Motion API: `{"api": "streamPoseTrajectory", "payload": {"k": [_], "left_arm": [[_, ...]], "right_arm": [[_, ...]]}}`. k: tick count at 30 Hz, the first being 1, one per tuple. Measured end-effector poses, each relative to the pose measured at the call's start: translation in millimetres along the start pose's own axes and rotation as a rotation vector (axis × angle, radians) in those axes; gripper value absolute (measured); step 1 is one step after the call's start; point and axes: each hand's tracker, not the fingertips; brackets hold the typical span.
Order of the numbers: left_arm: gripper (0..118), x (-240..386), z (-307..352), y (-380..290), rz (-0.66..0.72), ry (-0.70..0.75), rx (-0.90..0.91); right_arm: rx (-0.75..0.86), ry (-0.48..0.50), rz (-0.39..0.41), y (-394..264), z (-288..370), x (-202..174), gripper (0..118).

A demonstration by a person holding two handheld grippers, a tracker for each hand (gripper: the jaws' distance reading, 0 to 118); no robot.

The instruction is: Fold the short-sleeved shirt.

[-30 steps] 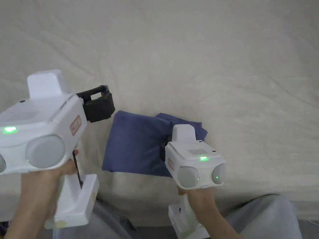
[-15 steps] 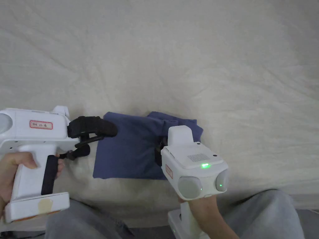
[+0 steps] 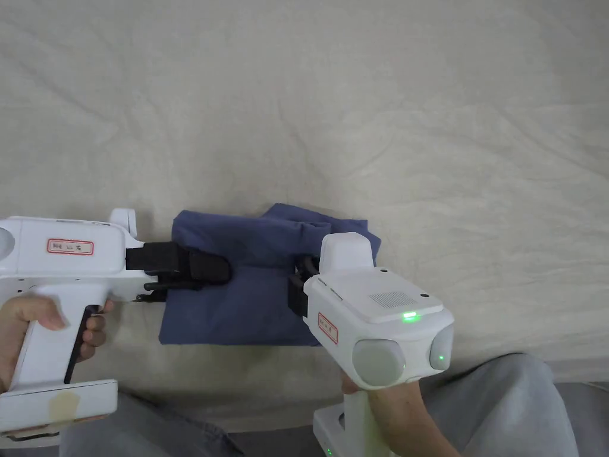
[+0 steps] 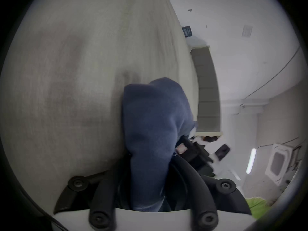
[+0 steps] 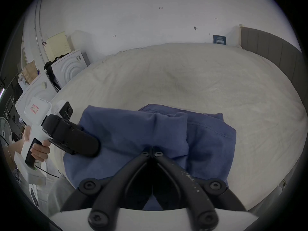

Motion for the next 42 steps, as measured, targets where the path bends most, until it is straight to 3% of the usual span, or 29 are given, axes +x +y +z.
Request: {"api": "streamPoseTrajectory", "payload": {"k": [3, 7, 13, 19, 24, 32, 36, 39, 41, 42], "left_arm": [[23, 19.6, -0.6, -5.9, -0.060, 0.140, 0.017], [23, 66.1, 4.9, -12.3, -0.151, 0.322, 0.021], [23, 99.0, 74.9, -12.9, -0.249, 0.582, 0.048], [23, 70.1, 185.7, 7.9, -0.187, 0.920, 0.138], [24, 32.2, 267.8, 35.6, -0.056, 1.160, 0.231], [32, -32.8, 342.4, 70.2, 0.136, 1.540, 0.459], [79, -42.7, 338.1, 65.5, 0.030, 1.765, 0.560], [74, -23.2, 325.6, 51.1, -0.087, 1.855, 0.673], [54, 2.1, 318.3, 38.0, -0.146, 1.853, 0.808], [35, 16.4, 315.6, 30.7, -0.162, 1.821, 0.864]], "right_arm": [[-0.021, 0.014, -0.023, 7.7, 4.9, 1.5, 2], [0.033, 0.113, -0.119, 22.1, 33.2, 9.8, 2], [0.161, 0.167, -0.152, 42.2, 97.1, 34.0, 2], [0.202, 0.110, -0.173, 46.6, 123.1, 49.1, 2], [0.195, 0.066, -0.186, 50.3, 120.5, 43.0, 2], [0.126, 0.063, -0.237, 53.2, 86.3, 29.5, 2], [0.111, 0.069, -0.219, 56.5, 76.2, 21.5, 2], [0.116, 0.084, -0.197, 58.4, 77.5, 20.8, 2], [0.136, 0.082, -0.167, 60.7, 84.9, 20.7, 2], [0.148, 0.083, -0.160, 62.0, 89.9, 21.9, 2]]}}
